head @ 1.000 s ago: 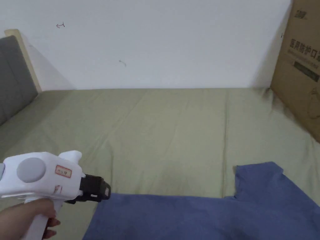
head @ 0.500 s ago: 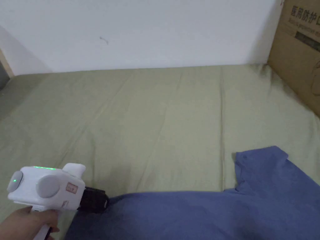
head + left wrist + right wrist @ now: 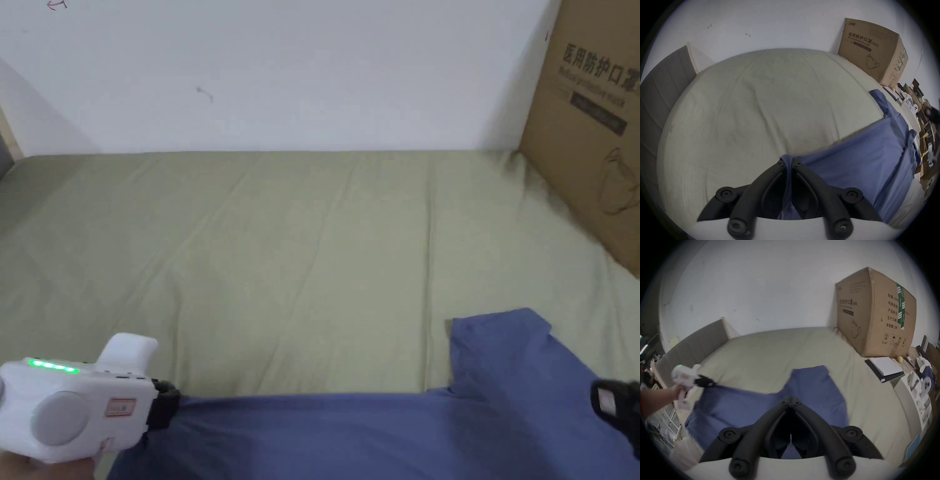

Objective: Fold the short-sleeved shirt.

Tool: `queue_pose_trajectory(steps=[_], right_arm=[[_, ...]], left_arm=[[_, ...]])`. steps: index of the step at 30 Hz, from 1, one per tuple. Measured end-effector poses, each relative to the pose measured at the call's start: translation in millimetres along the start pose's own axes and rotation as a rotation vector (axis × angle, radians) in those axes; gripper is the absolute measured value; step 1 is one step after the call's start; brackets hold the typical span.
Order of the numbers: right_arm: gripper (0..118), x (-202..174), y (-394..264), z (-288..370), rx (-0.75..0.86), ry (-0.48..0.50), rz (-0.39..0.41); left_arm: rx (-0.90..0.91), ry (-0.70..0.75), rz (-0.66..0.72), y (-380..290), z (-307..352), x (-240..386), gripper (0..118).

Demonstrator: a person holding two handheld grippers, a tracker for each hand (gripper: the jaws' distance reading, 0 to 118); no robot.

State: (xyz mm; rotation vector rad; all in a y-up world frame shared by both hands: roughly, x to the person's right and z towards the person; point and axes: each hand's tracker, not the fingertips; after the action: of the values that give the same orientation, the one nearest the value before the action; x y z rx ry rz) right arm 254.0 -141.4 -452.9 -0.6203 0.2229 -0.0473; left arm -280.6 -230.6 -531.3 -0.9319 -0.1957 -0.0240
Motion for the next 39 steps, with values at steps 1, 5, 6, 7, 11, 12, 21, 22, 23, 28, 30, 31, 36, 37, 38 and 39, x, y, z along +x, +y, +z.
queue_pose_trajectory(steps=[1, 5, 6, 7, 11, 12, 21, 22, 23, 28, 30, 31, 36, 37, 38, 39], right_arm=[[0, 17, 17, -21, -0.053, 0.001, -0.032], [76, 68, 56, -109, -0.332, 0.031, -0.173], [76, 77, 58, -127, -0.353, 0.018, -0.174], [93, 84, 58, -143, -0.376, 0.004, -0.185], [102, 108, 44, -199, -0.467, -0.149, -0.184], [100, 112, 40, -209, -0.491, -0.172, -0.177], [0, 97, 40, -207, -0.551, -0.094, -0.071], [0, 94, 42, -203, -0.554, -0.127, -0.058], [0, 91, 44, -193, -0.576, -0.062, -0.063], [0, 89, 58, -164, -0.424, -0.102, -0.038], [0, 94, 70, -154, -0.359, -0.099, -0.102], [0, 93, 74, -145, -0.337, -0.109, -0.124], [0, 96, 95, -124, -0.178, -0.139, -0.199], [0, 97, 98, -119, -0.159, -0.144, -0.204], [0, 97, 100, -113, -0.139, -0.153, -0.210], [0, 98, 99, -107, -0.140, -0.154, -0.215]], left_arm=[[0.020, -0.002, -0.011, 3, 8, 1, 3], [0.096, -0.030, -0.008, 7, 43, 12, 3], [0.105, -0.035, -0.001, 5, 48, 13, 3], [0.108, -0.038, 0.002, 5, 52, 14, 3], [0.104, -0.021, 0.008, 3, 59, 16, 3], [0.107, -0.022, 0.026, 2, 58, 15, 3], [0.073, -0.013, 0.038, 1, 48, 14, 3], [0.070, -0.015, 0.045, 1, 47, 14, 3], [0.070, -0.011, 0.054, 1, 46, 13, 3], [0.073, -0.009, 0.117, 7, 44, 6, 3], [0.080, -0.005, 0.117, 16, 44, 4, 3], [0.089, 0.001, 0.112, 22, 44, 3, 3], [0.165, 0.001, 0.170, 49, 49, 1, 3], [0.176, -0.001, 0.172, 53, 51, 1, 3], [0.183, -0.008, 0.175, 56, 52, 1, 3], [0.186, -0.017, 0.178, 57, 54, 1, 3]])
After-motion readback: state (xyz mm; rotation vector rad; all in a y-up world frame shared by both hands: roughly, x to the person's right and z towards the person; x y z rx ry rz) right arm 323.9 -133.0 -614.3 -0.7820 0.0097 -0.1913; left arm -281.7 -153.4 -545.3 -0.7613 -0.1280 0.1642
